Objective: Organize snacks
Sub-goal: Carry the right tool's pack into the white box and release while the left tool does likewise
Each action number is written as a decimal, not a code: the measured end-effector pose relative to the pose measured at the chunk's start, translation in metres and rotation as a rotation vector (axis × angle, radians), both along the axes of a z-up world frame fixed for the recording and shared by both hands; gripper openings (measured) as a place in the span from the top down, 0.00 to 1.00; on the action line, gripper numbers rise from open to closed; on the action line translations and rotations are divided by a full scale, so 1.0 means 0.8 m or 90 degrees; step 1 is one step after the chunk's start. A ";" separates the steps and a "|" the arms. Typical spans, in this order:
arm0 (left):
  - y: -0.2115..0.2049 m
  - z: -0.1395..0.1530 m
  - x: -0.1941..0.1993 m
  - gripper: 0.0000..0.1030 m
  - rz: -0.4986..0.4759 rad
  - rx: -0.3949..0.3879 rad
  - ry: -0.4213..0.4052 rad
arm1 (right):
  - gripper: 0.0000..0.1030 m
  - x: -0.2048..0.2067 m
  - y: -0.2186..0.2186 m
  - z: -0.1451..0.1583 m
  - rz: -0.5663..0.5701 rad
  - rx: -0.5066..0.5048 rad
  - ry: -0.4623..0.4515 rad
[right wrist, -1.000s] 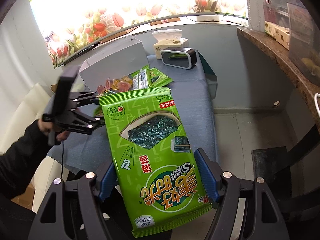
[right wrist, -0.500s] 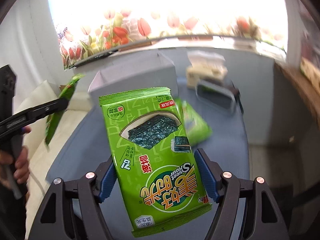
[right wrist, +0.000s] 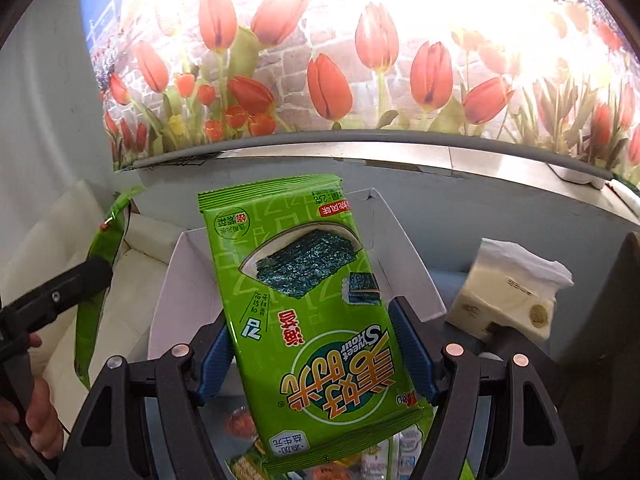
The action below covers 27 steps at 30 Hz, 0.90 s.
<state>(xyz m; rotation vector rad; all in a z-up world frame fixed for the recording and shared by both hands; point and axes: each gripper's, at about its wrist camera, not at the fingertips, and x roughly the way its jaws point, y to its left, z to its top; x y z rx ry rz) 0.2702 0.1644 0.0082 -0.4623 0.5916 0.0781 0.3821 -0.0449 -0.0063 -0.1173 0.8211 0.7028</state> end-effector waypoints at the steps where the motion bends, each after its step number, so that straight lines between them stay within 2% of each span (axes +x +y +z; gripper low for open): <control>1: 0.009 -0.004 0.011 0.29 0.004 -0.005 0.003 | 0.25 0.011 0.009 -0.004 -0.004 -0.006 0.003; 4: 0.032 -0.014 0.038 0.27 0.008 -0.017 0.005 | 0.25 0.042 0.037 -0.014 -0.005 -0.035 -0.001; 7: 0.046 -0.014 0.051 0.14 -0.007 -0.029 0.000 | 0.24 0.067 0.049 -0.021 -0.006 -0.012 0.028; 8: 0.048 -0.015 0.055 0.02 -0.012 -0.032 0.002 | 0.22 0.073 0.053 -0.022 -0.005 -0.002 0.038; 9: 0.049 -0.016 0.058 0.00 -0.015 -0.029 0.002 | 0.14 0.077 0.056 -0.022 -0.003 0.006 0.043; 10: 0.050 -0.017 0.060 0.00 -0.011 -0.025 0.004 | 0.04 0.079 0.060 -0.022 -0.002 0.006 0.040; 11: 0.049 -0.019 0.062 0.00 -0.013 -0.022 0.008 | 0.00 0.081 0.065 -0.021 -0.012 -0.008 0.025; 13: 0.045 -0.022 0.060 0.00 -0.022 -0.012 0.012 | 0.00 0.080 0.067 -0.019 -0.023 -0.023 0.001; 16: 0.038 -0.025 0.059 0.00 -0.019 0.024 0.026 | 0.00 0.079 0.066 -0.020 -0.012 -0.022 0.003; 18: 0.033 -0.027 0.052 0.00 -0.031 0.028 0.022 | 0.00 0.073 0.059 -0.020 -0.016 -0.028 -0.005; 22: 0.019 -0.028 0.035 0.00 -0.034 0.044 0.028 | 0.00 0.050 0.034 -0.021 -0.007 -0.039 -0.024; 27: -0.016 -0.034 0.005 0.00 -0.026 0.100 0.053 | 0.00 0.011 -0.009 -0.036 -0.012 -0.090 -0.044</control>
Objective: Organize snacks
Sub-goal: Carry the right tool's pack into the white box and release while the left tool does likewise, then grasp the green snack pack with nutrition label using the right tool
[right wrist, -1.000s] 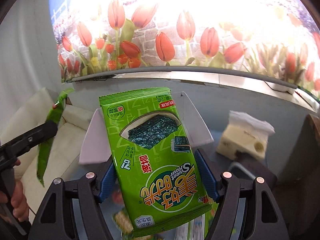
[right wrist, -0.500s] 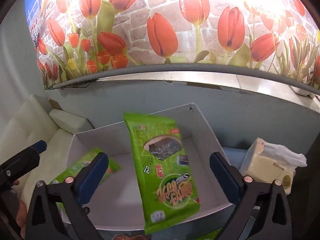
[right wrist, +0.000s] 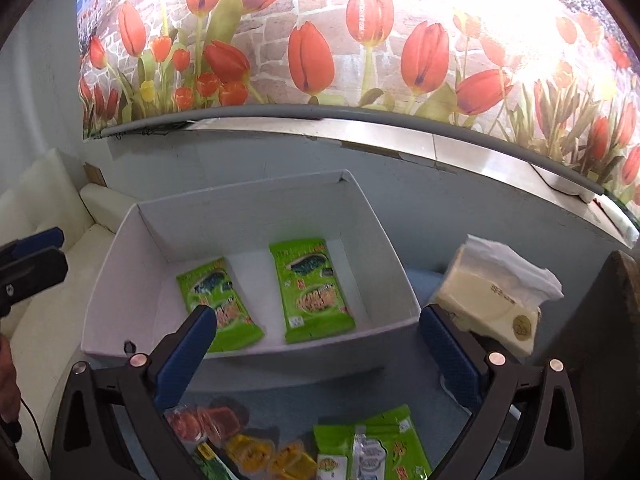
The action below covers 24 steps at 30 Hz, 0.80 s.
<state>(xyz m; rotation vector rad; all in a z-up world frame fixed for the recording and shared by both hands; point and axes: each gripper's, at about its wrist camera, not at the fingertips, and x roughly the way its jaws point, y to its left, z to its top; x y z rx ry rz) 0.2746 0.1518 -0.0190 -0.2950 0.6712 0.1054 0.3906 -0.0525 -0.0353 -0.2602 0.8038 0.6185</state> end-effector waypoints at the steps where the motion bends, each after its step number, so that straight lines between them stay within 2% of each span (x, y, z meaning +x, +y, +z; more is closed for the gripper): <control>1: -0.009 -0.002 -0.006 0.00 0.001 0.014 0.009 | 0.00 -0.008 -0.009 -0.003 -0.002 -0.007 -0.003; 5: -0.054 -0.014 -0.046 0.00 0.001 0.080 0.035 | 0.00 -0.045 -0.051 -0.027 -0.028 -0.061 -0.029; 8: -0.085 -0.020 -0.087 0.00 -0.010 0.101 0.038 | 0.00 -0.065 -0.078 -0.050 -0.038 -0.086 -0.018; 14: -0.125 -0.035 -0.178 0.00 0.002 0.057 0.057 | 0.00 -0.094 -0.111 -0.104 -0.039 -0.107 0.039; 18: -0.141 -0.042 -0.232 0.00 0.021 0.028 0.069 | 0.00 -0.103 -0.105 -0.136 -0.034 -0.153 0.029; 21: -0.149 -0.046 -0.264 0.00 0.018 0.004 0.070 | 0.00 -0.102 -0.100 -0.150 -0.025 -0.157 0.040; 23: -0.156 -0.048 -0.277 0.00 0.022 0.015 0.072 | 0.06 -0.101 -0.095 -0.158 -0.023 -0.172 0.037; 24: -0.159 -0.050 -0.282 0.00 0.025 0.021 0.076 | 0.19 -0.100 -0.092 -0.162 -0.022 -0.180 0.040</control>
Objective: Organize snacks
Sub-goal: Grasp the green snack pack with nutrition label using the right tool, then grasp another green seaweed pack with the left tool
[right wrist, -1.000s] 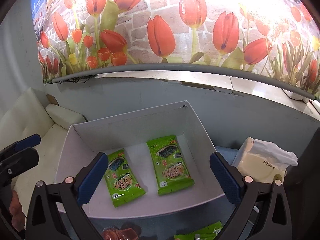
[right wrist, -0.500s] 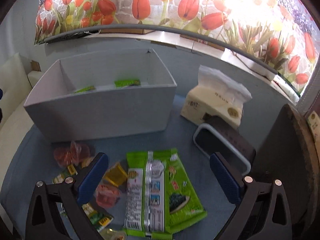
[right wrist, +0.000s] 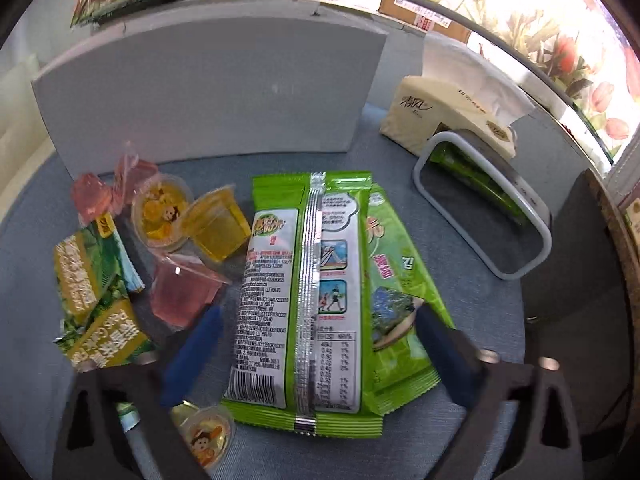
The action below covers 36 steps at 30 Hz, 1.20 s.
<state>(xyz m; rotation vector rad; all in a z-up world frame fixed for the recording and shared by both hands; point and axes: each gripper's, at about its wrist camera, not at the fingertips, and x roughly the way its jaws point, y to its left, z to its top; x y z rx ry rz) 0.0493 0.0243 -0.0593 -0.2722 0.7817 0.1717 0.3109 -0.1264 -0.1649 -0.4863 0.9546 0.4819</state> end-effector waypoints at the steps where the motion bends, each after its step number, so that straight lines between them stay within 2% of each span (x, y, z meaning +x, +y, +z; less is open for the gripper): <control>1: -0.002 -0.002 -0.003 0.00 0.000 -0.003 0.004 | 0.28 0.004 0.003 -0.004 -0.001 -0.004 0.008; 5: -0.002 -0.008 -0.009 0.00 -0.001 -0.027 0.010 | 0.30 0.003 0.001 -0.002 -0.006 0.005 0.003; 10: -0.002 -0.010 -0.006 0.00 0.002 -0.030 0.010 | 0.34 -0.006 -0.005 0.003 -0.006 0.011 0.004; 18: -0.008 -0.011 0.029 0.00 -0.032 -0.012 0.015 | 0.34 -0.023 -0.064 0.049 -0.056 0.092 0.002; 22: -0.029 -0.011 0.067 0.00 -0.077 -0.005 0.023 | 0.34 -0.051 -0.112 0.066 -0.085 0.104 -0.021; 25: -0.053 -0.006 0.102 0.00 -0.081 0.026 0.026 | 0.34 -0.076 -0.154 0.071 -0.123 0.122 -0.014; 28: -0.081 -0.003 0.143 0.00 -0.102 0.023 0.023 | 0.34 -0.108 -0.195 0.067 -0.157 0.132 -0.006; 32: -0.130 -0.010 0.212 0.00 -0.098 0.012 0.030 | 0.34 -0.146 -0.244 0.061 -0.206 0.149 0.005; 36: -0.186 -0.036 0.294 0.00 -0.038 0.030 0.059 | 0.34 -0.188 -0.290 0.056 -0.257 0.183 0.026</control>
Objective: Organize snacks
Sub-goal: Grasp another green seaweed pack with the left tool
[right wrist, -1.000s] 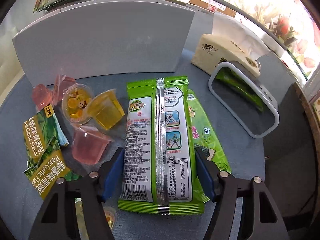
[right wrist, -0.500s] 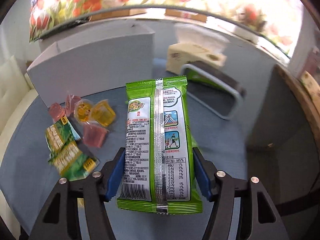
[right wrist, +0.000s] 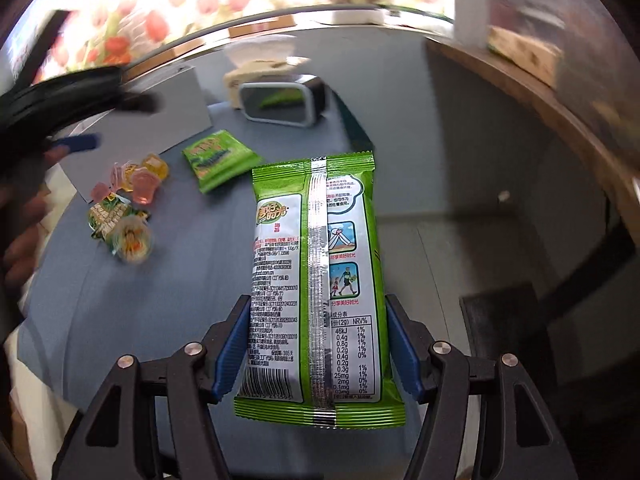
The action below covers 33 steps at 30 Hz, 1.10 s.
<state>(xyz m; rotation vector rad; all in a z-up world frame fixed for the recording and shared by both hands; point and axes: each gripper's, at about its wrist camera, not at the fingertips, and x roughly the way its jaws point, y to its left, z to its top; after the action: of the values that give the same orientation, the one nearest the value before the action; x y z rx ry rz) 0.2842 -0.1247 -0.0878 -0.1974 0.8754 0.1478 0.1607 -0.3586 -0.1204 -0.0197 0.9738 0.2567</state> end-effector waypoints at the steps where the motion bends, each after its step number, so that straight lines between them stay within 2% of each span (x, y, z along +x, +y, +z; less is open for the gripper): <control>1: -0.009 -0.008 0.016 0.00 0.023 0.004 0.011 | 0.34 -0.010 -0.009 -0.001 -0.003 0.006 0.010; 5: -0.034 -0.055 0.077 0.00 0.104 0.009 0.085 | 0.34 -0.035 -0.037 0.004 -0.008 0.020 0.008; 8: -0.048 -0.080 0.102 0.00 0.128 0.036 0.104 | 0.34 -0.044 -0.049 0.012 -0.013 0.039 0.003; 10: -0.050 -0.096 0.114 0.00 0.150 0.031 0.128 | 0.34 -0.046 -0.050 0.016 -0.007 0.047 -0.001; 15: -0.048 -0.112 0.123 0.00 0.199 0.036 0.143 | 0.34 -0.049 -0.050 0.021 0.016 0.044 -0.016; 20: -0.045 -0.120 0.130 0.00 0.200 0.021 0.150 | 0.34 -0.051 -0.053 0.021 0.012 0.067 -0.021; 22: -0.041 -0.121 0.133 0.04 0.196 0.008 0.146 | 0.34 -0.050 -0.054 0.021 0.013 0.075 -0.019; 24: -0.039 -0.116 0.132 0.25 0.189 0.012 0.129 | 0.34 -0.053 -0.056 0.020 0.012 0.074 -0.020; 28: -0.032 -0.114 0.127 0.28 0.174 -0.014 0.133 | 0.34 -0.050 -0.055 0.020 0.013 0.080 -0.016; 33: -0.030 -0.098 0.115 0.30 0.140 -0.020 0.119 | 0.34 -0.048 -0.049 0.024 0.020 0.074 -0.022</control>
<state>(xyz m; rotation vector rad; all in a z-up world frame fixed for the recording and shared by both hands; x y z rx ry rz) 0.3763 -0.1483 -0.1665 -0.3131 1.0414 0.3621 0.1223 -0.3978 -0.1014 0.0669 0.9233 0.3402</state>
